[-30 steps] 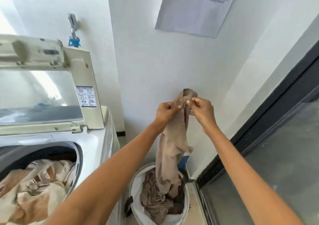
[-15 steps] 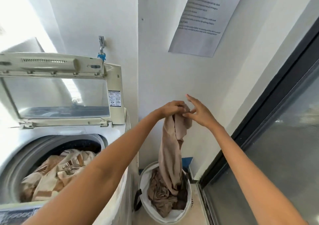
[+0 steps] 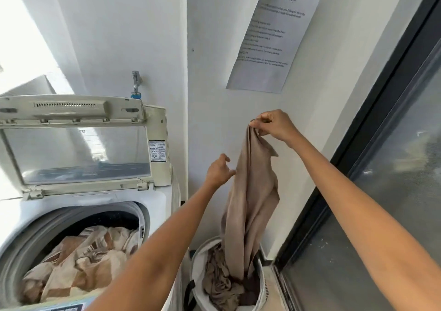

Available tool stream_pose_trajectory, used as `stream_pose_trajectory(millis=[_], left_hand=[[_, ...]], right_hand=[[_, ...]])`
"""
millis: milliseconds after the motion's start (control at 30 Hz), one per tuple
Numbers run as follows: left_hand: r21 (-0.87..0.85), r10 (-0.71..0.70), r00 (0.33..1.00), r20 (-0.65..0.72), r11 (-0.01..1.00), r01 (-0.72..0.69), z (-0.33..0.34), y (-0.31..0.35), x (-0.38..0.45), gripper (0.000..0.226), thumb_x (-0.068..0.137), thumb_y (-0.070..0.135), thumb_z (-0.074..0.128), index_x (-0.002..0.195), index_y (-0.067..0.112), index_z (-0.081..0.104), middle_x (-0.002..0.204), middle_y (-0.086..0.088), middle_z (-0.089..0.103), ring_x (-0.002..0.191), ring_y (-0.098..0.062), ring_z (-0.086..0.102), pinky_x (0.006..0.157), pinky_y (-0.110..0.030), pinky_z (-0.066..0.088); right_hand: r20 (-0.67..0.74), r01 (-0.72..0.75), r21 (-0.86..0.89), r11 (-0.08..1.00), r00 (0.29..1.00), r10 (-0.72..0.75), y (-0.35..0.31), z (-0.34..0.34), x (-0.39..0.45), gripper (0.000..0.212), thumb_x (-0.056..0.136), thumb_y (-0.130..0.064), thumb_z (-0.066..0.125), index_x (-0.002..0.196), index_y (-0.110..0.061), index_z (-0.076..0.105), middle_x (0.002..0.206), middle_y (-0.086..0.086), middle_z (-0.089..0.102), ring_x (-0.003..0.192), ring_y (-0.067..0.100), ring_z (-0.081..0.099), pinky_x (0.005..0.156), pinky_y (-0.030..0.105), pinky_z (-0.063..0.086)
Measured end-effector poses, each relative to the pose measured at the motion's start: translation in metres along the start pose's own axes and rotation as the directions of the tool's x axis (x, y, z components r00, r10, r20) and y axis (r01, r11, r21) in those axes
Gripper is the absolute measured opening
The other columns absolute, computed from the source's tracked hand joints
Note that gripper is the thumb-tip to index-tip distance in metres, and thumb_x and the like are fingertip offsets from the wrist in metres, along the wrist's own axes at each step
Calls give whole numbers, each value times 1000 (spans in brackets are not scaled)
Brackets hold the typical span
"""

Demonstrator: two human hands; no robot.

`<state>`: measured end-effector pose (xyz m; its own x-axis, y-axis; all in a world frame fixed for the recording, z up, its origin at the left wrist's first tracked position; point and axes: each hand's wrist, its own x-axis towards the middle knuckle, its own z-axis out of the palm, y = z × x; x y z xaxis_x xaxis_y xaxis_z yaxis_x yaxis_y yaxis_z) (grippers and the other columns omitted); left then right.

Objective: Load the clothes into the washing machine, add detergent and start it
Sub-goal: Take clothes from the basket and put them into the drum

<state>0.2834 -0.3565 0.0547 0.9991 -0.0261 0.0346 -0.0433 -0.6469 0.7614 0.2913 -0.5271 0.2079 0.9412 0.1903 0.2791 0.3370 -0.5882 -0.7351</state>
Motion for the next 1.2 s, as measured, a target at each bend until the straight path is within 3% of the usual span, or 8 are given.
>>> stream_pose_trajectory(millis=[167,267,400,533,667,800,1000,1200], left_hand=[[-461,101,978,185,887,-4,13,23,-3,54,74,33,79,120,21,53,99,0,60,91,-14,59,79,-23,49],[-440,120,993,18,892,-100,16,43,3,16,79,28,75,87,19,63,75,4,56,68,-10,51,62,-22,42],[-407,8,974,-225,908,-101,3,54,15,47,79,15,68,47,20,35,48,5,30,50,-11,26,49,-27,21],[-404,0,947,-320,904,-136,-43,88,32,23,75,3,54,75,15,74,68,-5,67,61,-11,53,60,-27,45],[-466,85,924,-373,844,-266,-83,149,43,25,78,-1,53,86,9,75,79,-6,69,73,-15,60,71,-32,53],[-603,65,914,-401,732,-317,-106,172,41,26,82,-4,49,85,8,72,75,-8,65,72,-23,62,70,-38,58],[-638,76,892,-445,672,-376,-149,169,34,26,83,-8,48,94,-3,71,81,-13,67,70,-21,64,62,-28,59],[-613,20,863,-504,696,-374,-184,165,30,27,80,-8,47,82,4,71,82,-15,65,69,-25,63,64,-33,60]], right_hand=[[-55,-42,74,996,997,46,8,-10,-10,16,83,-20,71,91,-6,73,83,11,69,75,13,65,78,28,58],[-27,-44,90,995,999,47,15,-5,-12,8,85,-22,69,87,-15,72,87,9,71,85,19,67,86,34,56],[-134,-75,61,995,988,83,37,-1,-17,6,83,-15,69,89,-18,66,84,5,69,86,27,68,87,47,54],[-61,-149,29,988,987,151,60,16,-51,38,84,-20,70,120,-17,58,98,4,66,90,18,64,95,40,51],[25,-180,17,983,983,180,54,51,-49,77,80,-44,71,144,-19,35,136,3,53,122,22,53,104,35,43],[-195,-209,-24,978,960,201,48,65,-26,70,76,-50,71,133,-17,47,121,4,64,112,29,59,94,39,49],[110,-367,-93,926,920,375,72,87,-36,86,68,-50,77,141,-24,39,135,1,56,123,25,53,101,41,44],[-94,-381,-112,918,923,372,60,116,-36,51,80,-37,71,117,-3,59,114,15,66,105,32,62,85,36,52]])
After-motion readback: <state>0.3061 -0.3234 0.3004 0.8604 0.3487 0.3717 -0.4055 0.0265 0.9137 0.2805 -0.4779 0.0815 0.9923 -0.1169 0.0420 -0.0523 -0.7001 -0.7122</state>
